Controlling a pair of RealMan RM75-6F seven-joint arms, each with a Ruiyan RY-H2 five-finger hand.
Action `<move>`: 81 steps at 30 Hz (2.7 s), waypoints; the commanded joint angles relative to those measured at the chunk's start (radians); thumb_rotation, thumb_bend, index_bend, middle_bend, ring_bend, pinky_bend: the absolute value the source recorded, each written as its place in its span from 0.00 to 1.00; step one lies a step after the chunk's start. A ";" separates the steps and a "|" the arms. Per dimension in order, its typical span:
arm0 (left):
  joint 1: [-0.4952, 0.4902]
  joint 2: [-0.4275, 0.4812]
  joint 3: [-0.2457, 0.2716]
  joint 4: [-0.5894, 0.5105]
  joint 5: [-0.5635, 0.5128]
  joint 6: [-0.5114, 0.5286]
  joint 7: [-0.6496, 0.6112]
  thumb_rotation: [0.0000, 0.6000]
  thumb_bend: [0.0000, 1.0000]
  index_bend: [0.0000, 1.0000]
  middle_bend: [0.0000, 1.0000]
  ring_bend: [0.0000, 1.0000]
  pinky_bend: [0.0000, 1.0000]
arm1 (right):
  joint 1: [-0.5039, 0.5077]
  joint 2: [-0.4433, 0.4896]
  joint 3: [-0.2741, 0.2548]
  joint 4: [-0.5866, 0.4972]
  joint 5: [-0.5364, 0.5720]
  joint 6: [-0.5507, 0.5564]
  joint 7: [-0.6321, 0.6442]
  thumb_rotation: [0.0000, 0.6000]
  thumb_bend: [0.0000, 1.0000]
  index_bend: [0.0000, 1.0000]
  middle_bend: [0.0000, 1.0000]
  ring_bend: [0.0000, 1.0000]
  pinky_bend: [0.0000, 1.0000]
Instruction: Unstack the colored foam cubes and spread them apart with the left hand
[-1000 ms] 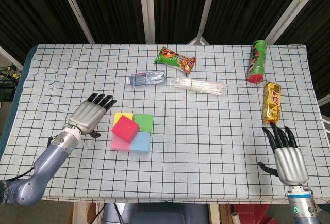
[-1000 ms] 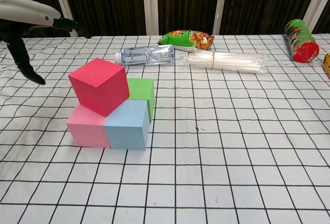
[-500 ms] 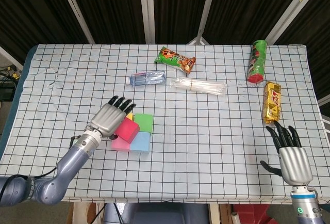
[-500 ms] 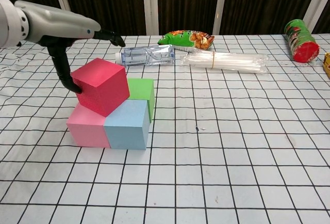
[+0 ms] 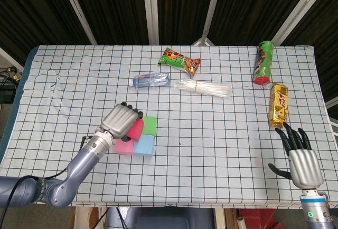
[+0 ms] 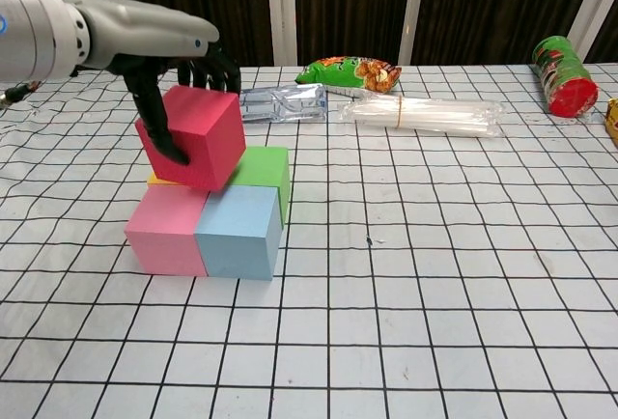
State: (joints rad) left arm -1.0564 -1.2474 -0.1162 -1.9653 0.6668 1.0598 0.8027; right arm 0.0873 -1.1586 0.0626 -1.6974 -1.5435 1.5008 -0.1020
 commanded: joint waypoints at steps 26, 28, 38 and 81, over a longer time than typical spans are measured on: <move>0.072 -0.176 0.017 0.674 0.228 0.018 0.029 1.00 0.13 0.37 0.33 0.28 0.29 | 0.023 -0.030 0.016 0.011 0.059 -0.050 -0.058 1.00 0.06 0.14 0.03 0.12 0.00; 0.069 -0.185 0.012 0.670 0.204 0.010 0.060 1.00 0.10 0.26 0.19 0.17 0.23 | 0.023 -0.029 0.016 0.011 0.060 -0.050 -0.058 1.00 0.06 0.14 0.03 0.12 0.00; 0.012 -0.121 -0.010 0.406 -0.052 0.048 0.375 1.00 0.07 0.00 0.00 0.00 0.08 | 0.017 -0.017 0.002 0.000 0.042 -0.044 -0.049 1.00 0.06 0.14 0.03 0.12 0.00; 0.202 -0.023 0.197 0.148 0.175 -0.132 0.059 1.00 0.12 0.14 0.29 0.32 0.47 | 0.013 0.008 -0.002 0.001 0.022 -0.030 0.022 1.00 0.06 0.14 0.03 0.12 0.00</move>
State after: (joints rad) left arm -0.8520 -1.2669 0.0828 -1.8191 0.8397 0.9311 0.8647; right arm 0.0999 -1.1507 0.0611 -1.6964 -1.5218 1.4706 -0.0795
